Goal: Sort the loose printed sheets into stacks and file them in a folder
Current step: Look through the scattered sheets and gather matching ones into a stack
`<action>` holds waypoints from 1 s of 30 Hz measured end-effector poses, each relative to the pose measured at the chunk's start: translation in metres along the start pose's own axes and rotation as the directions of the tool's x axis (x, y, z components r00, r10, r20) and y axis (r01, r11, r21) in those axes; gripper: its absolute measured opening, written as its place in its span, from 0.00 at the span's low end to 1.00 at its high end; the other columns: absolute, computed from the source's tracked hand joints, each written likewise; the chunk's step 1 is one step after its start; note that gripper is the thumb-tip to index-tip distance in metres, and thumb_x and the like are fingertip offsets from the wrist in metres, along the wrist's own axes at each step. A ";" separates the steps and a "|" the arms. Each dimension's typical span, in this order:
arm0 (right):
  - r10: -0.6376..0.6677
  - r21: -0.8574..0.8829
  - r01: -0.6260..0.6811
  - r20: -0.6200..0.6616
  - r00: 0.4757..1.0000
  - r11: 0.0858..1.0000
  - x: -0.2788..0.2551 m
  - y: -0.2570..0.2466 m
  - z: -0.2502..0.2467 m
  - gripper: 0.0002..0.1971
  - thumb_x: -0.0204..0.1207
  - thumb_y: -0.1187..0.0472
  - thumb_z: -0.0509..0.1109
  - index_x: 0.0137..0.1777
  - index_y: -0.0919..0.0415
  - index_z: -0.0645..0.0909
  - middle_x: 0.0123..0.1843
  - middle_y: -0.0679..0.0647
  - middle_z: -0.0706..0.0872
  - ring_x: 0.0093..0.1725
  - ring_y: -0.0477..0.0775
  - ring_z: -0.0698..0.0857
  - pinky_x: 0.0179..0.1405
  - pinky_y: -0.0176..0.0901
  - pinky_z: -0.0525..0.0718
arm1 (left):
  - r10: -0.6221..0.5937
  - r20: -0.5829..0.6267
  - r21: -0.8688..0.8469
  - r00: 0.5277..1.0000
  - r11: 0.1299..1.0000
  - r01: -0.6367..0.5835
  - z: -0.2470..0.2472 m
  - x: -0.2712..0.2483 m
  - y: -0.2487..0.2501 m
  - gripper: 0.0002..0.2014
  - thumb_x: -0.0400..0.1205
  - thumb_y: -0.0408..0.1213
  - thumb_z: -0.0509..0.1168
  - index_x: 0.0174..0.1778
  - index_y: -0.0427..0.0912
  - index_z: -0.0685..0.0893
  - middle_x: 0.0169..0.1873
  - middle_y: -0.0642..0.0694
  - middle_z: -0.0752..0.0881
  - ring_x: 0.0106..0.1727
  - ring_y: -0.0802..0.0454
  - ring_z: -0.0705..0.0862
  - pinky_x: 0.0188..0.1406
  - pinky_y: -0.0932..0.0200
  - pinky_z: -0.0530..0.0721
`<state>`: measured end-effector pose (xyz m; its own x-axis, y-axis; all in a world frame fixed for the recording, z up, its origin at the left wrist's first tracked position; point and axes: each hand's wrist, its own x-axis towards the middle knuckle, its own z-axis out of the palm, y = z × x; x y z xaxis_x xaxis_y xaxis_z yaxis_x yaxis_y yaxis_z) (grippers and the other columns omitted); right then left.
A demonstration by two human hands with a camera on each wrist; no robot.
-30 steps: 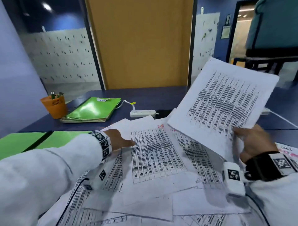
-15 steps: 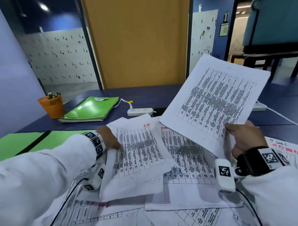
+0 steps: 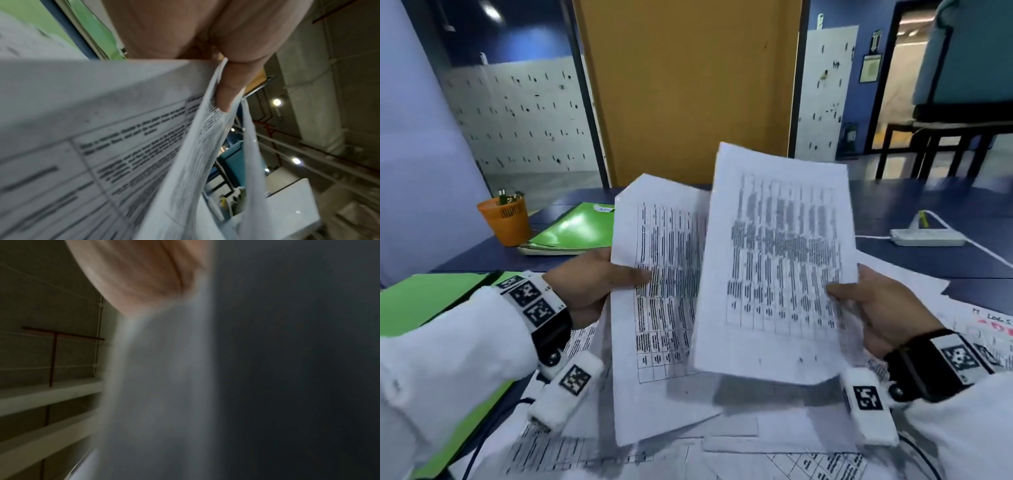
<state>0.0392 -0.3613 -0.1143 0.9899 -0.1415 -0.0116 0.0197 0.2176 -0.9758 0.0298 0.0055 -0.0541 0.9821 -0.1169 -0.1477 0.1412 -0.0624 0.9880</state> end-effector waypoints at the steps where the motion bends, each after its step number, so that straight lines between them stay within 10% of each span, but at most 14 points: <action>1: 0.012 -0.011 -0.011 0.062 0.998 1.000 -0.005 0.000 0.008 0.13 0.78 0.78 0.65 0.58 0.69 0.83 0.53 0.65 0.92 0.47 0.59 0.92 0.43 0.48 0.92 | 0.029 0.027 -0.076 0.999 0.997 -0.027 0.004 -0.004 0.004 0.24 0.75 0.20 0.73 0.69 0.31 0.85 0.64 0.28 0.88 0.65 0.26 0.87 0.58 0.32 0.89; 4: 0.000 -0.006 0.001 0.128 0.992 1.000 -0.013 0.001 0.024 0.09 0.76 0.73 0.71 0.55 0.66 0.84 0.51 0.60 0.92 0.45 0.61 0.90 0.42 0.41 0.91 | 0.110 0.076 -0.222 0.991 0.971 -0.091 0.018 -0.014 0.010 0.25 0.73 0.22 0.73 0.69 0.29 0.86 0.66 0.27 0.87 0.66 0.25 0.86 0.60 0.31 0.88; 8: -0.009 0.001 0.009 0.092 0.996 1.000 -0.012 0.009 0.028 0.38 0.42 0.43 0.89 0.55 0.57 0.87 0.55 0.70 0.86 0.50 0.62 0.70 0.62 0.56 0.73 | 0.156 0.079 -0.305 0.985 0.944 -0.125 0.043 -0.026 0.012 0.24 0.84 0.40 0.68 0.74 0.32 0.83 0.69 0.29 0.86 0.69 0.29 0.85 0.63 0.37 0.89; 11: -0.023 -0.024 0.026 0.120 0.993 0.999 -0.023 0.001 0.034 0.37 0.46 0.44 0.88 0.58 0.54 0.86 0.61 0.66 0.88 0.51 0.60 0.82 0.71 0.57 0.74 | 0.198 0.046 -0.182 0.979 0.965 -0.187 0.060 -0.031 0.011 0.29 0.80 0.51 0.73 0.71 0.34 0.85 0.61 0.35 0.92 0.60 0.39 0.92 0.62 0.40 0.90; 15: -0.187 -0.190 0.211 0.140 0.972 0.959 -0.042 -0.016 0.042 0.10 0.77 0.66 0.73 0.55 0.54 0.81 0.47 0.55 0.92 0.31 0.48 0.88 0.25 0.36 0.84 | 0.305 -0.004 -0.039 0.952 0.952 -0.305 0.060 -0.029 0.007 0.24 0.73 0.30 0.80 0.66 0.37 0.87 0.58 0.40 0.93 0.62 0.36 0.91 0.65 0.39 0.88; 19: -0.453 -0.280 0.450 0.058 0.890 0.848 -0.067 -0.034 0.056 0.28 0.78 0.74 0.71 0.69 0.46 0.68 0.52 0.51 0.92 0.47 0.55 0.92 0.48 0.54 0.88 | 0.429 -0.103 -0.020 0.898 0.901 -0.433 0.055 -0.038 0.019 0.23 0.78 0.23 0.75 0.69 0.40 0.85 0.61 0.43 0.93 0.64 0.41 0.90 0.72 0.34 0.82; 22: -0.521 -0.274 0.543 0.156 0.839 0.793 -0.082 -0.048 0.071 0.44 0.76 0.79 0.69 0.81 0.42 0.55 0.59 0.45 0.89 0.56 0.46 0.90 0.54 0.40 0.86 | 0.524 -0.182 -0.009 0.832 0.845 -0.534 0.056 -0.048 0.037 0.22 0.78 0.26 0.76 0.68 0.45 0.84 0.59 0.49 0.94 0.61 0.47 0.92 0.69 0.39 0.84; 27: -0.501 -0.453 0.565 0.265 0.824 0.690 -0.102 -0.052 0.091 0.37 0.78 0.69 0.71 0.77 0.39 0.57 0.63 0.15 0.76 0.62 0.16 0.74 0.59 0.13 0.70 | 0.536 -0.229 0.123 0.813 0.844 -0.522 0.054 -0.050 0.027 0.26 0.80 0.30 0.75 0.72 0.49 0.76 0.59 0.56 0.92 0.59 0.57 0.91 0.66 0.45 0.86; 30: -0.494 -0.515 0.533 0.225 0.840 0.672 -0.105 -0.051 0.094 0.41 0.78 0.62 0.72 0.79 0.32 0.52 0.63 0.11 0.71 0.60 0.13 0.72 0.61 0.25 0.70 | 0.516 -0.263 0.127 0.815 0.856 -0.501 0.049 -0.048 0.013 0.22 0.83 0.32 0.73 0.70 0.51 0.76 0.61 0.54 0.92 0.62 0.52 0.90 0.70 0.35 0.83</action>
<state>-0.0521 -0.2664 -0.0423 0.8533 -0.0088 0.5214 0.4685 -0.4262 -0.7739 -0.0217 -0.0386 -0.0366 0.9064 0.1331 0.4009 -0.3867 -0.1208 0.9143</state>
